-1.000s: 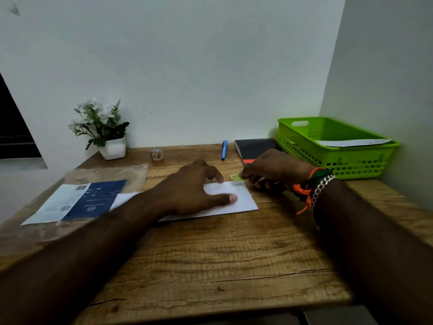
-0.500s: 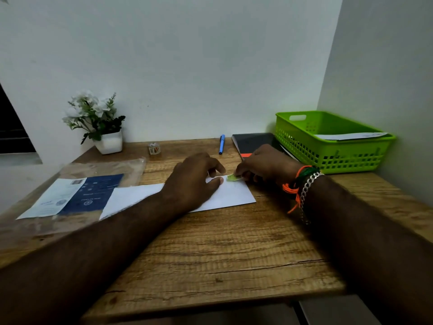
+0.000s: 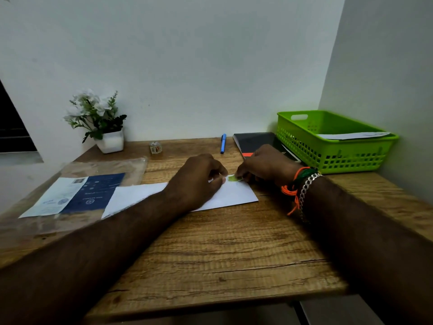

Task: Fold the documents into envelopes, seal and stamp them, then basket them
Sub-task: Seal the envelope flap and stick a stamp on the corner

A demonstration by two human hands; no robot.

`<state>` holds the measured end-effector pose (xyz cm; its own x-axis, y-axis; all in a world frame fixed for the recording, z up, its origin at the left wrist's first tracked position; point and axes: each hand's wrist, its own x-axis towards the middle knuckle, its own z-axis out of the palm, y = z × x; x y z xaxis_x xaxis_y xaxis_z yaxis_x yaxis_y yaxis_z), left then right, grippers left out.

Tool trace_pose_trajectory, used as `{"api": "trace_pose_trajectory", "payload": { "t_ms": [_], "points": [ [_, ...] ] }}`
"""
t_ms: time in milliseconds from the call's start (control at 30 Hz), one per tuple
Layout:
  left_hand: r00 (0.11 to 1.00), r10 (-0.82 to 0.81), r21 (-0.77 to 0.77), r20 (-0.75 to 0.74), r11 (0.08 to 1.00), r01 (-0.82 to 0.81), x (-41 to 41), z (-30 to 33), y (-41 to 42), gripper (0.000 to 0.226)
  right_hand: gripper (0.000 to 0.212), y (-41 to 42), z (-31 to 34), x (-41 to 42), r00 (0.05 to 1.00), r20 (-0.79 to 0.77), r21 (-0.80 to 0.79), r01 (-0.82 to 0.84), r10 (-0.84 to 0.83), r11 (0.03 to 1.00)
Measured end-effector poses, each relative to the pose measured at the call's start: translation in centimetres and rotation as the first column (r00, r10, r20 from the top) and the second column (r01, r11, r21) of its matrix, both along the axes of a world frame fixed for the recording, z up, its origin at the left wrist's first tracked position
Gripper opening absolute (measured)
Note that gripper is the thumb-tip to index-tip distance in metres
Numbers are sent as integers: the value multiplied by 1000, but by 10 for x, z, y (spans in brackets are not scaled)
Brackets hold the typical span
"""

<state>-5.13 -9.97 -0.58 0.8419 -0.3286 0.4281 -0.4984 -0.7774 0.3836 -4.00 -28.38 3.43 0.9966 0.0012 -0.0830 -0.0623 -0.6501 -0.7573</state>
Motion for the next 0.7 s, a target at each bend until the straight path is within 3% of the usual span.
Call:
{"api": "trace_pose_trajectory", "payload": {
  "t_ms": [700],
  "points": [
    [1000,-25,44,-15,999,26,5,-1,1,22,19,-3,-3,8,998,54,-101,-34,39,994]
  ]
}}
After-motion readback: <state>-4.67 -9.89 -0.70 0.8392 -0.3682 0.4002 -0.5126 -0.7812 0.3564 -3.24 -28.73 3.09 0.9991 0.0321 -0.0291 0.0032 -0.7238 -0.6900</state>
